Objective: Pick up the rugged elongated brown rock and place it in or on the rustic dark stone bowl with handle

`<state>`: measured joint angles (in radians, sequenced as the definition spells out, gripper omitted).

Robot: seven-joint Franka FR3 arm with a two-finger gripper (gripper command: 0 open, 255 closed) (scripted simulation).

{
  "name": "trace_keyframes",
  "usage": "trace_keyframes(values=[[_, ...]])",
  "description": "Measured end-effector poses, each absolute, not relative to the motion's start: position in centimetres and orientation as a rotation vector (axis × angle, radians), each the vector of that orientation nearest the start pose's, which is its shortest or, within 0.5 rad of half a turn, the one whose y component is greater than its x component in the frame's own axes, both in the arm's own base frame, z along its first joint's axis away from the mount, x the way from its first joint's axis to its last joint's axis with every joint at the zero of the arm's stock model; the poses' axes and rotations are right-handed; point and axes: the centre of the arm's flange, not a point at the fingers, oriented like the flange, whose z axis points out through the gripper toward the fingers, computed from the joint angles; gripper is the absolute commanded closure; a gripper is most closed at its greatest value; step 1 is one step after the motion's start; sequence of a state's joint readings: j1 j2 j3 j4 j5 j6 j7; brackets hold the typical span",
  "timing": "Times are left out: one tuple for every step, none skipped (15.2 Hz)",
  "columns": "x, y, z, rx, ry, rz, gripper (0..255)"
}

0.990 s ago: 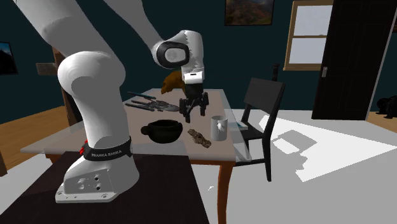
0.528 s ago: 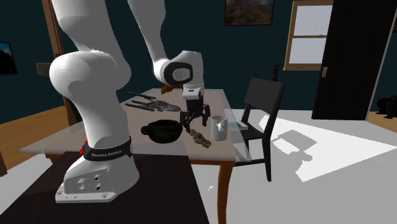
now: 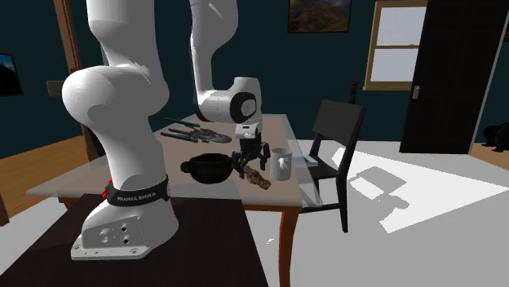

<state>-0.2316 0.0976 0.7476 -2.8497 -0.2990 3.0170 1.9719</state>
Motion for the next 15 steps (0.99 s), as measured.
trace_keyframes(values=[[30.15,20.62,18.8,-2.536,1.672,-0.031,0],[30.14,20.63,18.76,-2.536,1.672,-0.031,0],[30.15,20.63,18.75,-2.537,1.671,-0.032,0],[30.15,20.63,18.74,-2.537,1.671,-0.032,0],[30.15,20.63,18.73,-2.537,1.671,-0.032,255],[30.14,20.63,18.73,-2.537,1.671,-0.031,255],[30.1,20.63,18.7,-2.538,1.671,-0.031,255],[30.11,20.63,18.7,-2.538,1.671,-0.031,255],[30.12,20.63,18.71,-2.538,1.671,-0.031,255],[30.12,20.63,18.71,-2.538,1.671,-0.031,255],[30.12,20.63,18.71,-2.538,1.671,-0.031,255],[30.12,20.63,18.71,-2.538,1.671,-0.031,255],[30.12,20.63,18.71,-2.538,1.671,-0.031,255],[30.12,20.63,18.71,-2.537,1.671,-0.031,255],[30.12,20.63,18.71,-2.537,1.671,-0.031,255]])
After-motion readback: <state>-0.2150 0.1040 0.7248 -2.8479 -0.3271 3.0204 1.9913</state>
